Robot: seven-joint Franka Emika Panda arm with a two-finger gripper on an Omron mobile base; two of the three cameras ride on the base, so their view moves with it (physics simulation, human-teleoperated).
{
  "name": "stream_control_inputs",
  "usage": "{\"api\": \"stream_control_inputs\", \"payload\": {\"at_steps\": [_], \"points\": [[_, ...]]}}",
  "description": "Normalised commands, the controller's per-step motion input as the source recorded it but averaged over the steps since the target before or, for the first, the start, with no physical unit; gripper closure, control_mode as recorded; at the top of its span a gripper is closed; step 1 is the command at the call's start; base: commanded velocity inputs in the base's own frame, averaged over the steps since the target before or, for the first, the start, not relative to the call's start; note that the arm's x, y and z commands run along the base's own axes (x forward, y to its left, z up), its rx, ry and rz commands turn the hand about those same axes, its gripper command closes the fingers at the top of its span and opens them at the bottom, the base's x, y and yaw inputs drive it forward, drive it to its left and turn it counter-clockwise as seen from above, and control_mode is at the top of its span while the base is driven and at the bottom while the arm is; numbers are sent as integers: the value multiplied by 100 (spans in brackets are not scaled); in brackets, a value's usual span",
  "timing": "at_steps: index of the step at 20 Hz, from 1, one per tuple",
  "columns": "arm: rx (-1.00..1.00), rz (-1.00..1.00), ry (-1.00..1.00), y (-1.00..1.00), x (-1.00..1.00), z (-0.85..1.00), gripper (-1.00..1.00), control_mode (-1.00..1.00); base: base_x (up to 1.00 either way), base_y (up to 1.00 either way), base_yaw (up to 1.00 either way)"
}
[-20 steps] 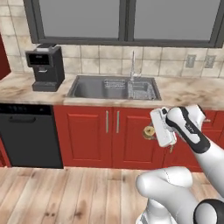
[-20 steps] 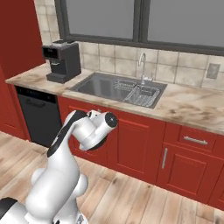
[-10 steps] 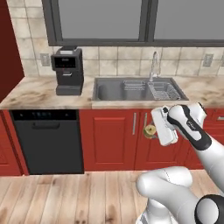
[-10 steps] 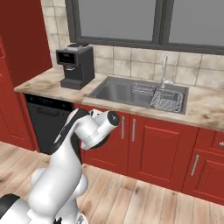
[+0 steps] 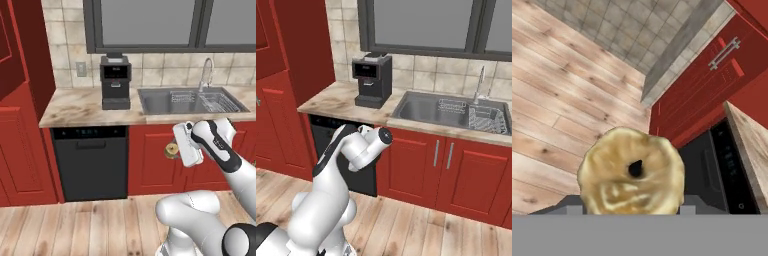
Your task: Pick the candle and candle from the dining table and place them in the open cabinet. Close the cabinet after placing the objects.
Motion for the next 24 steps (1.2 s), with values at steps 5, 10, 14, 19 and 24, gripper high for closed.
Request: {"api": "stream_control_inputs", "payload": {"at_steps": [5, 10, 14, 19, 24], "points": [[0, 0, 0, 0, 0, 0, 100, 100, 0, 98, -13], [0, 0, 0, 0, 0, 0, 100, 100, 0, 94, -14], [0, 0, 0, 0, 0, 0, 100, 100, -3, 85, -15], [0, 0, 0, 0, 0, 0, 100, 100, -20, 71, -15], [0, 0, 0, 0, 0, 0, 100, 100, -32, 69, -14]]}}
